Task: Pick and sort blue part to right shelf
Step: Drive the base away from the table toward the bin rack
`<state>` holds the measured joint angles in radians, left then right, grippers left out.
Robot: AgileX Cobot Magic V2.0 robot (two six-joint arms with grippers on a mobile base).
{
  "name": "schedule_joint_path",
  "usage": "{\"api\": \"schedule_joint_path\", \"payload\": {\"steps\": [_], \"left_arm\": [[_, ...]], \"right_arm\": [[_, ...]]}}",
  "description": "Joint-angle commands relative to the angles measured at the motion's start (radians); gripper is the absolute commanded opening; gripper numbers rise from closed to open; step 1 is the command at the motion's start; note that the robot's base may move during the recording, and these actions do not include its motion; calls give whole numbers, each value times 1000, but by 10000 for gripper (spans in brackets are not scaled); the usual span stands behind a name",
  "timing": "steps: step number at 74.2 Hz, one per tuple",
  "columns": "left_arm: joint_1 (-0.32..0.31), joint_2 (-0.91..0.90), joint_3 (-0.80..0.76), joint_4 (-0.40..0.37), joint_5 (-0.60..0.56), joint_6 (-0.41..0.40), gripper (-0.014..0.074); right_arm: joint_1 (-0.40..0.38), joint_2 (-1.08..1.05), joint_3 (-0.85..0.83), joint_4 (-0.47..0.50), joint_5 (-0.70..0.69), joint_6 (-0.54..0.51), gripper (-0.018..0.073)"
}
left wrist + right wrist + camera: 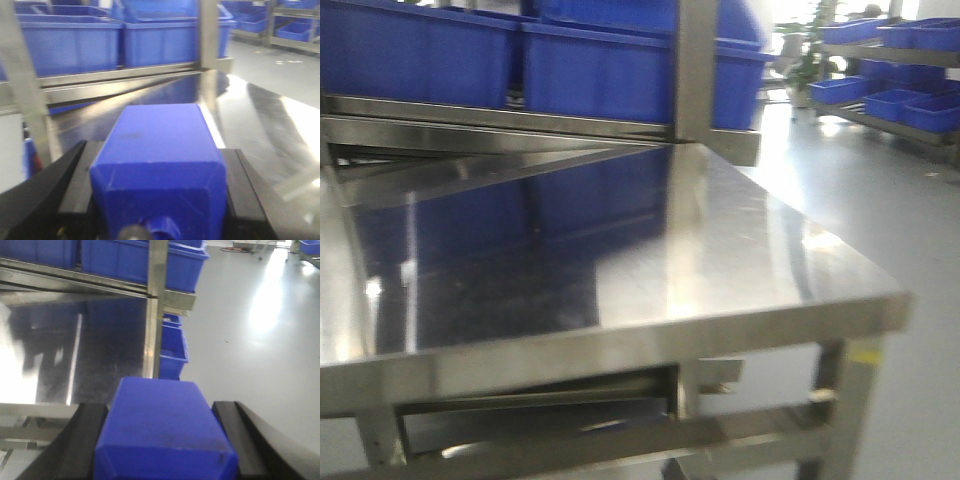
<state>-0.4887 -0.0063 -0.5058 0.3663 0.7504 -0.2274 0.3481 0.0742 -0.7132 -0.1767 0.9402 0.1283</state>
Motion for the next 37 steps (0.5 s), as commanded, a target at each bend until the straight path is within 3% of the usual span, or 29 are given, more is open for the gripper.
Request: {"api": "schedule_joint_path", "payload": {"steps": [1, 37], "left_arm": [[1, -18, -26, 10, -85, 0, 335], [1, -18, -26, 10, -85, 0, 335]], "right_arm": [[-1, 23, -27, -21, -90, -6, 289], [-1, 23, -27, -21, -84, -6, 289]]}}
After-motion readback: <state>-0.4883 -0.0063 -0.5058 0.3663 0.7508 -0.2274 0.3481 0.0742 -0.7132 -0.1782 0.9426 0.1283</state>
